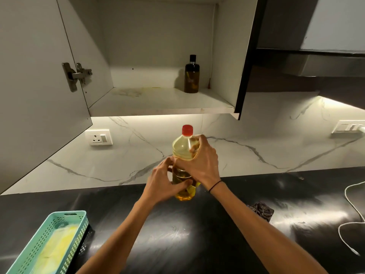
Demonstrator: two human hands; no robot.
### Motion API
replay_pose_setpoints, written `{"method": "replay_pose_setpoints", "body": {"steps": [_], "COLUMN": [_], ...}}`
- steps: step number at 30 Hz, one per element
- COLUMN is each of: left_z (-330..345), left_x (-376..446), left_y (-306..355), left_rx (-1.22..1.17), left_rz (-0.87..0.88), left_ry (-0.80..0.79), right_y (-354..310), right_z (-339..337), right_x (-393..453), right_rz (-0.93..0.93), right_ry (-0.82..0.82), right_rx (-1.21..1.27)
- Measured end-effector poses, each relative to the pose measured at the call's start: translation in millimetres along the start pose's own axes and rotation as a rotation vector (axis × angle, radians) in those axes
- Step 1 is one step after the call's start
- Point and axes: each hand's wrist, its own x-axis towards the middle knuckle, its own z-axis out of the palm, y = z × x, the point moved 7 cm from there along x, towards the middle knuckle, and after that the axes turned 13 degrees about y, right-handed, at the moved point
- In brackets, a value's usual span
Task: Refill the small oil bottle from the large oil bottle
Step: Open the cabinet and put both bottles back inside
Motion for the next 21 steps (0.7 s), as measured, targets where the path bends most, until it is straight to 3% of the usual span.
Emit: {"method": "replay_pose_setpoints", "body": {"steps": [5, 12, 17, 21], "left_z": [-41.0, -122.6, -155.7, -158.7], "left_x": [39.5, 119.6, 169.5, 188.8], "left_y": [60.1, 158.5, 169.2, 144.4], "left_rx": [0.144, 0.285, 0.334, 0.403], "left_rz": [0.06, 0.211, 0.185, 0.097], "left_ry": [0.13, 0.441, 0.474, 0.425], "right_y": [-59.9, -172.8, -218.1, -217.8], "right_z": [-42.8, -95.8, -85.3, -47.2], "right_x": [45.6, 138.1, 190.0, 208.4], "right_rz": [-0.068, -0.204, -0.22, -0.17], "right_ry": [0.083, 0.266, 0.258, 0.183], "right_rx": [0.107, 0.177, 0.217, 0.193]}}
